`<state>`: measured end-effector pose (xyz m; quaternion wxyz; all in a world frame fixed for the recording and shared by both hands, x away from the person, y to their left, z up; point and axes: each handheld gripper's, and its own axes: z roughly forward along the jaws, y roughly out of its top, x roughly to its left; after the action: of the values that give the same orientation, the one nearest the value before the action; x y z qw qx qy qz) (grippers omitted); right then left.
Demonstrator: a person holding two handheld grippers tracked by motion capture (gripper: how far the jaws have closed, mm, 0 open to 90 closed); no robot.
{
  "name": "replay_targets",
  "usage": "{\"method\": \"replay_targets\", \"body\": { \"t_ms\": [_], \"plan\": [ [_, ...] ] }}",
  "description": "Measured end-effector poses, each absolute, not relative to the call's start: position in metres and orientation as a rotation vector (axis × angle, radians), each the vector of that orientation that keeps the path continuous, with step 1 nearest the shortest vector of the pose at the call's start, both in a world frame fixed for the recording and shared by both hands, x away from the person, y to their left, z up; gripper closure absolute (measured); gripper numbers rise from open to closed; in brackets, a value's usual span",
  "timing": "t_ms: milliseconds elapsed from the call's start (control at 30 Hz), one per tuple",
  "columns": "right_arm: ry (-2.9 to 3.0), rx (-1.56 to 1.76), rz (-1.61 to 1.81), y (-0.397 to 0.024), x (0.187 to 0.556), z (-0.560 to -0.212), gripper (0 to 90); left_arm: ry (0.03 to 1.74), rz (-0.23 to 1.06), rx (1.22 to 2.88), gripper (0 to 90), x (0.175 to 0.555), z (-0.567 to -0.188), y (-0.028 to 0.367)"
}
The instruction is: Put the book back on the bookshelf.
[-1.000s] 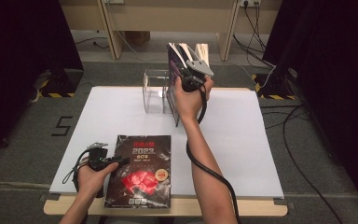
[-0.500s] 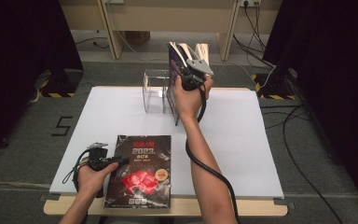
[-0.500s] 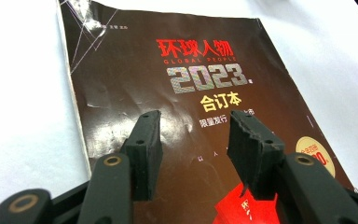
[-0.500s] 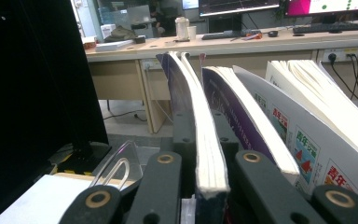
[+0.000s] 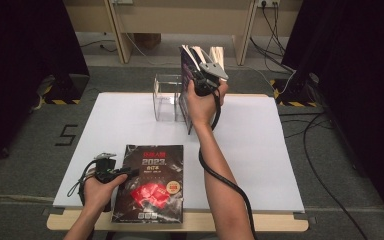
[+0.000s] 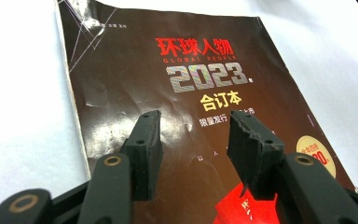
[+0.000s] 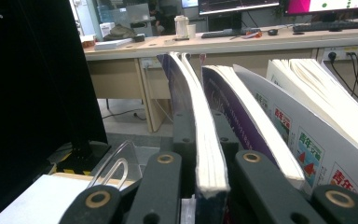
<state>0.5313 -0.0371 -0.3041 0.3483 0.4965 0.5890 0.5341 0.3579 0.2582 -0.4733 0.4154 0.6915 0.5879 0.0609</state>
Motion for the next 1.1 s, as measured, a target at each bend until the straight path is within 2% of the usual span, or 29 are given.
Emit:
{"method": "replay_targets", "body": {
  "t_ms": [1100],
  "plan": [
    [1.528, 1.297, 1.371, -0.032, 0.543, -0.304, 84.3, 1.476, 0.152, 1.733, 53.7, 0.358, -0.473, 0.259]
  ]
}}
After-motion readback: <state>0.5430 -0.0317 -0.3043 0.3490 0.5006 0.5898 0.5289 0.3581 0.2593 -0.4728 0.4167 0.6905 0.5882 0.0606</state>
